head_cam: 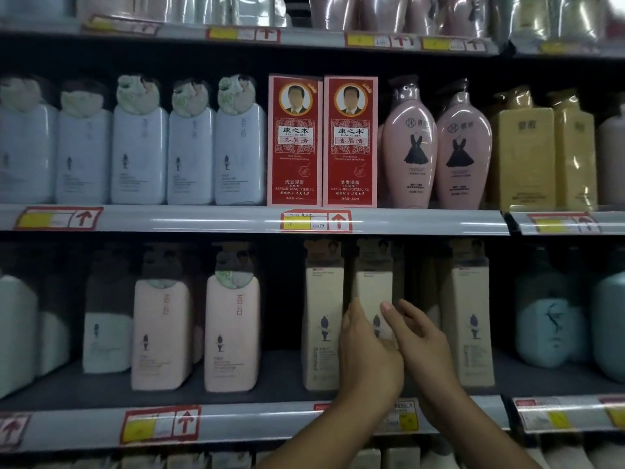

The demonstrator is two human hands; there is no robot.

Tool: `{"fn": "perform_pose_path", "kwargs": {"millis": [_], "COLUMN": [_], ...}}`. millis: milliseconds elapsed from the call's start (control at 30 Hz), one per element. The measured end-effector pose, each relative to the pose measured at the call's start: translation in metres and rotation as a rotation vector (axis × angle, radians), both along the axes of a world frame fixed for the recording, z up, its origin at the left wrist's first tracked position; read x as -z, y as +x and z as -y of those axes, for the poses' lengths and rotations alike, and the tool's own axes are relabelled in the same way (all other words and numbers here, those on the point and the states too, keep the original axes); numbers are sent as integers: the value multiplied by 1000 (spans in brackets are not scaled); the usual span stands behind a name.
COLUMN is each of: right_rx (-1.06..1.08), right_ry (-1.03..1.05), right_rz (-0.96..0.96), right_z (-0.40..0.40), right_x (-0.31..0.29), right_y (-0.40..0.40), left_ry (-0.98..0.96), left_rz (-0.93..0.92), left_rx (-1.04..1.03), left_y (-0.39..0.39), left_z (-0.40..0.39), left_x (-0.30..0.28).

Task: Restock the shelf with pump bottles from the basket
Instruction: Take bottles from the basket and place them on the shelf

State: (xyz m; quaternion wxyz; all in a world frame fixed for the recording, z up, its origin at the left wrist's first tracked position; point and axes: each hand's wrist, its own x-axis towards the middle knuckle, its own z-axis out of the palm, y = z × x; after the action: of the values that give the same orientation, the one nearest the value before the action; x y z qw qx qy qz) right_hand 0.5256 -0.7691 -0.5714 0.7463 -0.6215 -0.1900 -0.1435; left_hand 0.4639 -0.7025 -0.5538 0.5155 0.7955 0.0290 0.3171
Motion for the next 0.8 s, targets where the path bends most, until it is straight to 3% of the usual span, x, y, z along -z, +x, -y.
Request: {"fn": "perform_pose_path", "kwargs": {"millis": [167, 300, 500, 600, 667, 800], "right_rx": [222, 71, -408, -618, -731, -859], "right_ry": [52, -244, -1014, -1288, -1351, -1523], "right_rz": [14, -79, -264, -344, -437, -375], "right_z": [-4, -28, -91, -119, -132, -162], "right_x": [37, 127, 307, 381, 417, 457], "right_y": [-66, -125, -187, -205, -212, -227], "left_ry": [-55, -146, 115, 94, 89, 613], "left_rz": [-29, -171, -744, -1082, -1262, -1508], "left_rx": [122, 66, -121, -56, 10, 136], "left_y": [-39, -105, -233, -279, -289, -298], "left_z": [-52, -134, -262, -284, -284, -294], "left_x": [51, 159, 376, 435, 458, 500]}}
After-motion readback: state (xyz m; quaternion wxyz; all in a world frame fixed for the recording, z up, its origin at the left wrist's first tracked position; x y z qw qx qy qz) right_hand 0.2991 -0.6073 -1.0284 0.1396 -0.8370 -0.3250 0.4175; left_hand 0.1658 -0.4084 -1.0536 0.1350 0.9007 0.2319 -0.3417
